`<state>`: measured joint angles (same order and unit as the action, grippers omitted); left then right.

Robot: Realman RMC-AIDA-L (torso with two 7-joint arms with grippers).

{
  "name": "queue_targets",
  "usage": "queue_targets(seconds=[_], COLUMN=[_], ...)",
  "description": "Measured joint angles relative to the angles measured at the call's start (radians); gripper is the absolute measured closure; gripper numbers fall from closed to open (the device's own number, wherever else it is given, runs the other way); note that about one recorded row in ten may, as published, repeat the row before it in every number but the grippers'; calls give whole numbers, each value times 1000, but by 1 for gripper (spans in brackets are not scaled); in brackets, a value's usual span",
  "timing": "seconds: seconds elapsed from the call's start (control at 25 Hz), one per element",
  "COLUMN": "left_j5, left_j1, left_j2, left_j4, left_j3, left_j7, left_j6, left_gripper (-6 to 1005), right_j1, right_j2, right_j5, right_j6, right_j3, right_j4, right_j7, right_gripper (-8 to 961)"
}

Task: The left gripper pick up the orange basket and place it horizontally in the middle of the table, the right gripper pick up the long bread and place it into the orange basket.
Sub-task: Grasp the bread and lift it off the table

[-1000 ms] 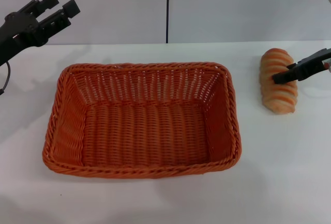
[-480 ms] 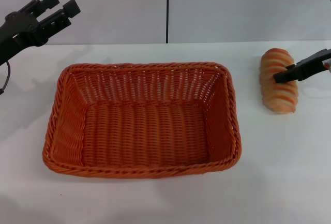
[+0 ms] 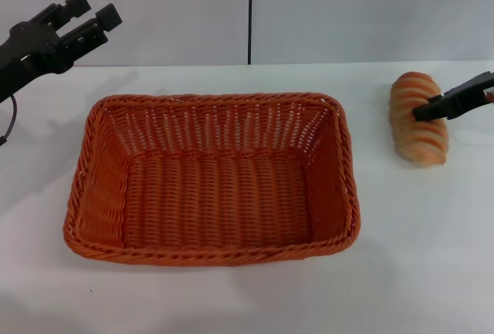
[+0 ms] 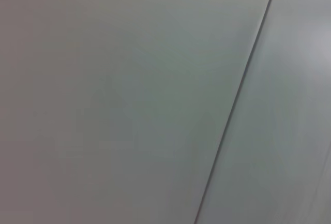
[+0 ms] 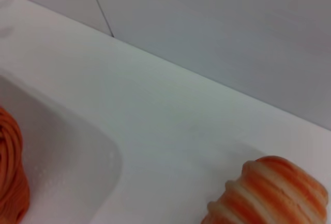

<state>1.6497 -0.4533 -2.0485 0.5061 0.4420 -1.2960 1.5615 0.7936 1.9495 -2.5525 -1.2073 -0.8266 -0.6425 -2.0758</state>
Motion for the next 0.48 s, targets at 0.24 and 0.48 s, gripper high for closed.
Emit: queue_targets(seconds=[0.24, 0.48], left_j5=[1, 1], left_j1=[1, 0], left_j2=[-2, -2], left_j4=[0, 0], left_j3=[3, 4], left_j7=[0, -1], left_j6=[0, 0], left_gripper=[203, 203], right_j1=[-8, -12], right_j2=[6, 6], right_j5=[0, 0], right_j6=[0, 0], right_j3=[3, 3], right_j4=[-17, -20], right_j7=[0, 0], right_gripper=[654, 680])
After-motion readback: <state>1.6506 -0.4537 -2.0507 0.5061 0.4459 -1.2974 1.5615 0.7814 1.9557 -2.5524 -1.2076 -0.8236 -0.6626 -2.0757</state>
